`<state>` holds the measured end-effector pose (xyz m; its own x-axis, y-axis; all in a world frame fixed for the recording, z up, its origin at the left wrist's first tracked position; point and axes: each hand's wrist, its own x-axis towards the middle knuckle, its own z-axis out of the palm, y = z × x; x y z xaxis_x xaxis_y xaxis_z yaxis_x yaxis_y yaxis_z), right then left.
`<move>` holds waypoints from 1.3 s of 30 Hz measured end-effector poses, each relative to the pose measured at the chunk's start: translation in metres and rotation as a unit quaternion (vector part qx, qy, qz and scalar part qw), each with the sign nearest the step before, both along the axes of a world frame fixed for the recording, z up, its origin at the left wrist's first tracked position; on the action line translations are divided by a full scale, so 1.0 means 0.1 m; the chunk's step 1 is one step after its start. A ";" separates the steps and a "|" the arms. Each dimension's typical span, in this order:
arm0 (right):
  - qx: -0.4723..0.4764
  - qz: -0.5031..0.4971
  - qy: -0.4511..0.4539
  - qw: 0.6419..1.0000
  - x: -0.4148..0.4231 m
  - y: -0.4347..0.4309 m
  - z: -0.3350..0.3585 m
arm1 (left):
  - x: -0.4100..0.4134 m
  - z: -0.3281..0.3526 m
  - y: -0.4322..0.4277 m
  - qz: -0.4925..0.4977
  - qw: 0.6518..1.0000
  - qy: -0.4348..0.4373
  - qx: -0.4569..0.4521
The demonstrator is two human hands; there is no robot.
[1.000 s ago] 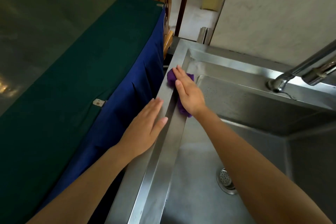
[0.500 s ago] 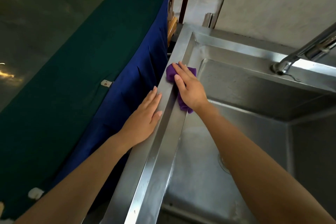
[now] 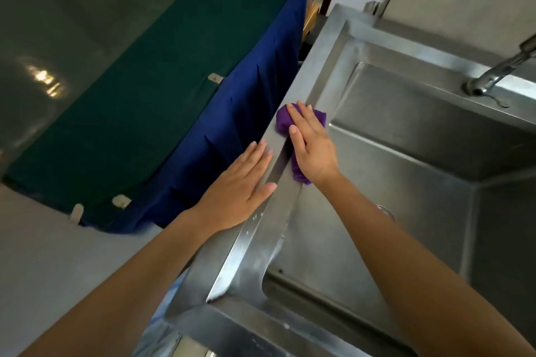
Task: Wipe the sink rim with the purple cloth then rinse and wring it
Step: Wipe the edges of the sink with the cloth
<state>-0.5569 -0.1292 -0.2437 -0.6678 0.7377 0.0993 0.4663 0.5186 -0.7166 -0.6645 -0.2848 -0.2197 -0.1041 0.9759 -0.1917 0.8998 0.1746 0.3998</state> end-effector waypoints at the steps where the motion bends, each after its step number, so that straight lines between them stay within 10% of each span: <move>1: -0.002 0.007 0.001 1.000 0.02 -0.07 0.01 | 0.05 0.01 -0.13 0.005 1.000 0.008 0.004; 13: 0.012 0.098 -0.031 0.995 0.36 -1.09 0.06 | 0.54 0.08 -1.44 0.133 0.981 -0.136 0.046; 23: 0.025 0.166 -0.089 0.982 0.70 -1.84 0.14 | 0.83 0.02 -1.82 0.145 0.989 0.007 0.028; 39: 0.074 0.210 -0.158 0.962 1.28 -2.22 0.31 | 0.87 0.12 -2.10 0.136 0.987 -0.082 0.026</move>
